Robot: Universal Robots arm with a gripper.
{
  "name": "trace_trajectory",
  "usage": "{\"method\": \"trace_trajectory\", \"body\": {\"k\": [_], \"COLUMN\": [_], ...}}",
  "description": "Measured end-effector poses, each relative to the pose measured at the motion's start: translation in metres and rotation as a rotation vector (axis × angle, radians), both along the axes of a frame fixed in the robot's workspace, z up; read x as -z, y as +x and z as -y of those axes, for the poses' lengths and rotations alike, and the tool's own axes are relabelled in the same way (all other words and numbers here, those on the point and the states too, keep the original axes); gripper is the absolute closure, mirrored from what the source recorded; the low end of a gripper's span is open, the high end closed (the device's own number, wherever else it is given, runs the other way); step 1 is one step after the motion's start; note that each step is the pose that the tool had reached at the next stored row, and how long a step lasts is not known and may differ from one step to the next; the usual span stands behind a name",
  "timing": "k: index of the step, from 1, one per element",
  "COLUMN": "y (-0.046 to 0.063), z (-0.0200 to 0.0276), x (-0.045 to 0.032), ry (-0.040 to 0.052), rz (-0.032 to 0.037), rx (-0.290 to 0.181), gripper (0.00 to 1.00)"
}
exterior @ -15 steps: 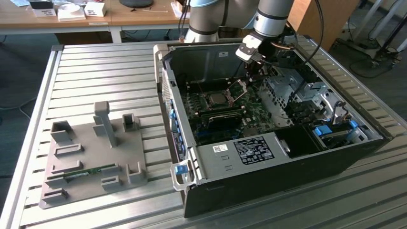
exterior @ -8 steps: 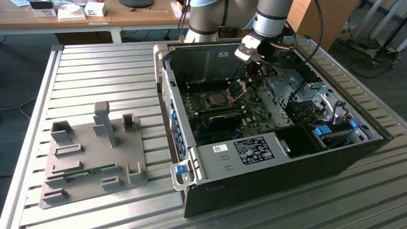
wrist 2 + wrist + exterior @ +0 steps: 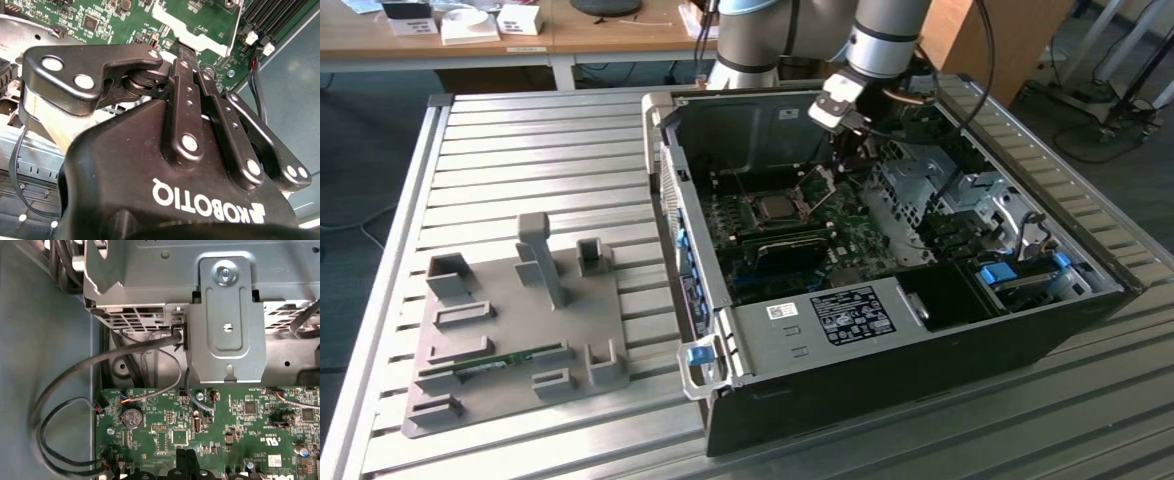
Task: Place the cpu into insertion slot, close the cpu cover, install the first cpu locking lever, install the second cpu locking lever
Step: 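Close the cpu cover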
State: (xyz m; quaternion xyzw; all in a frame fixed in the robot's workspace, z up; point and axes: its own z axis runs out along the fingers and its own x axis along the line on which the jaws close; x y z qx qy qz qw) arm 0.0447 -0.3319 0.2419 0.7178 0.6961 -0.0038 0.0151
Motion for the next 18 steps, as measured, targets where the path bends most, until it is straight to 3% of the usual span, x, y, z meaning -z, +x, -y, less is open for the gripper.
{"method": "trace_trajectory", "body": {"k": [11,18], "y": [-0.02,-0.025], "z": [0.0,0.0], "x": [0.0003,0.0004], "ry": [0.0001,0.0], "rz": [0.0,0.0], "rx": [0.0,0.0], "gripper": [0.9,0.9]}}
